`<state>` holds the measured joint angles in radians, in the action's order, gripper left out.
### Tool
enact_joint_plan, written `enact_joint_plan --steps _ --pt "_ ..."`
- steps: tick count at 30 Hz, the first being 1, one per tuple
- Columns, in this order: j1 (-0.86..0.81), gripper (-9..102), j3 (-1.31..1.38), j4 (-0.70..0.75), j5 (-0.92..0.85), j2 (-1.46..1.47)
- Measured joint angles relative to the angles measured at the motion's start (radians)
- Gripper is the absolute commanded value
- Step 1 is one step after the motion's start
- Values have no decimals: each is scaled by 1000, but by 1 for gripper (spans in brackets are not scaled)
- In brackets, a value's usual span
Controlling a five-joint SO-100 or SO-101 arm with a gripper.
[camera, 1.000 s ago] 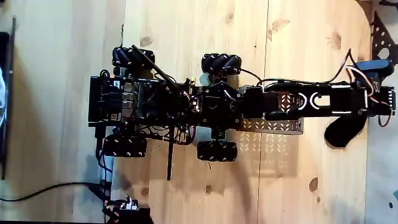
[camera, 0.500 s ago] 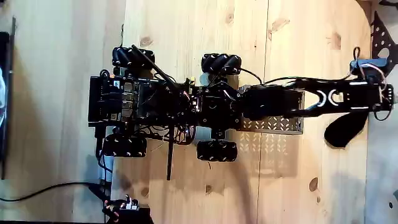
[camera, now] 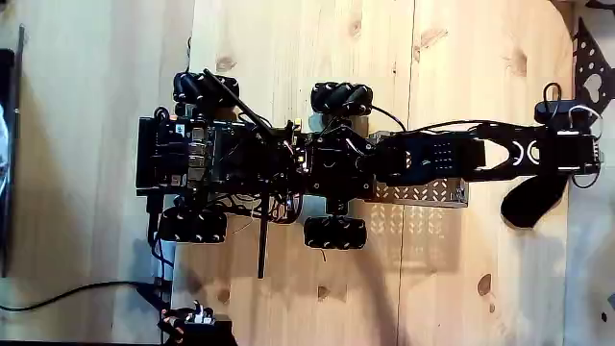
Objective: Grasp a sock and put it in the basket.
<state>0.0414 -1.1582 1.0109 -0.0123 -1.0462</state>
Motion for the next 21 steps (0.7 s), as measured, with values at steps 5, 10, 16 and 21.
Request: enact_joint_plan --steps 5,10,16,21 --pt "0 33 64 -31 -5 129" --pt "2 32 77 -132 -26 238" --pt "9 32 183 -164 -75 397" --pt "14 32 318 -167 -89 541"
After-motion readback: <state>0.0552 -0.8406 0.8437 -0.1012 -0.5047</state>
